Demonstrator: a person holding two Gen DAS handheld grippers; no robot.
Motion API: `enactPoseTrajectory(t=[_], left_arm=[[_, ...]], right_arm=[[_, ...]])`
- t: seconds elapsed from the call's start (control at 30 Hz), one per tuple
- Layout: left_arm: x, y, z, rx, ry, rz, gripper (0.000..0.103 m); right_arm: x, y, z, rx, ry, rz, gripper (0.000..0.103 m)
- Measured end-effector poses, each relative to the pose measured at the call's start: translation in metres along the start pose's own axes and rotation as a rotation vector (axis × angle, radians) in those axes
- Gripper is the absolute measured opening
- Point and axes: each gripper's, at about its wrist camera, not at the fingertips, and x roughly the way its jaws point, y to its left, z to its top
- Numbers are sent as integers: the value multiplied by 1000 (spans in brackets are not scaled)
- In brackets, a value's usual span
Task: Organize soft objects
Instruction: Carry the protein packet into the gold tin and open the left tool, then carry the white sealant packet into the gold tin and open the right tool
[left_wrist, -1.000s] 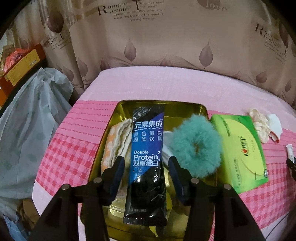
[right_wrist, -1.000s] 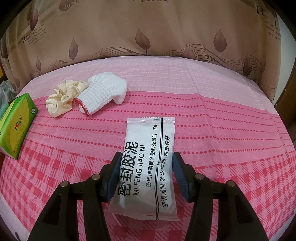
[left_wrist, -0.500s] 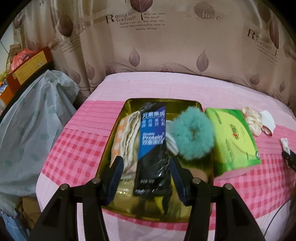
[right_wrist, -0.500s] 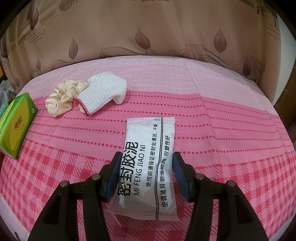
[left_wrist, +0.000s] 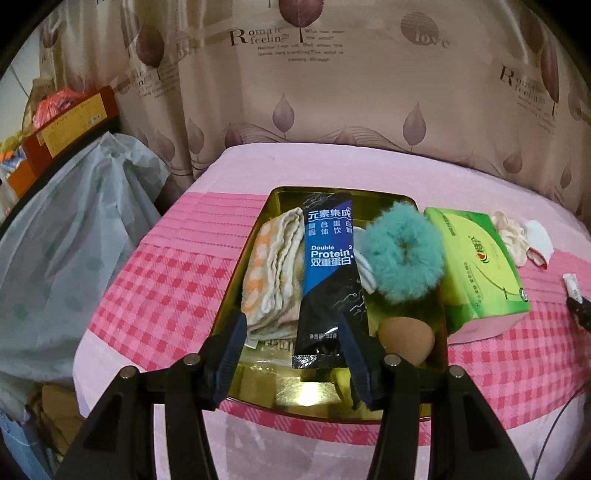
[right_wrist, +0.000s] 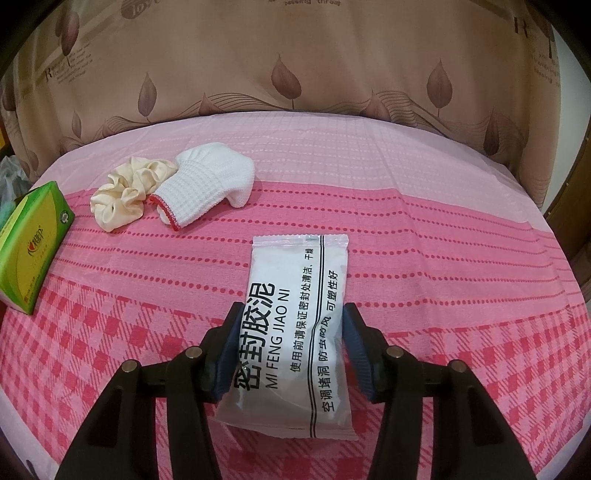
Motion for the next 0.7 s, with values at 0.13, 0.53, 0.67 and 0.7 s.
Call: enactPoseTrajectory(t=[0.13, 0.53, 0.67, 0.7], left_arm=[[-3, 5, 0, -23, -12, -9, 53], [-2, 12, 0, -56, -7, 5, 53], [-1, 14, -1, -69, -4, 7, 53], [-2, 15, 0, -74, -5, 11, 53]], right_arm=[[-2, 1, 0, 5, -3, -17, 47], [-40, 27, 22, -9, -70, 44, 46], [-59, 63, 30, -52, -94, 105, 46], [-62, 73, 32, -64, -97, 119, 46]])
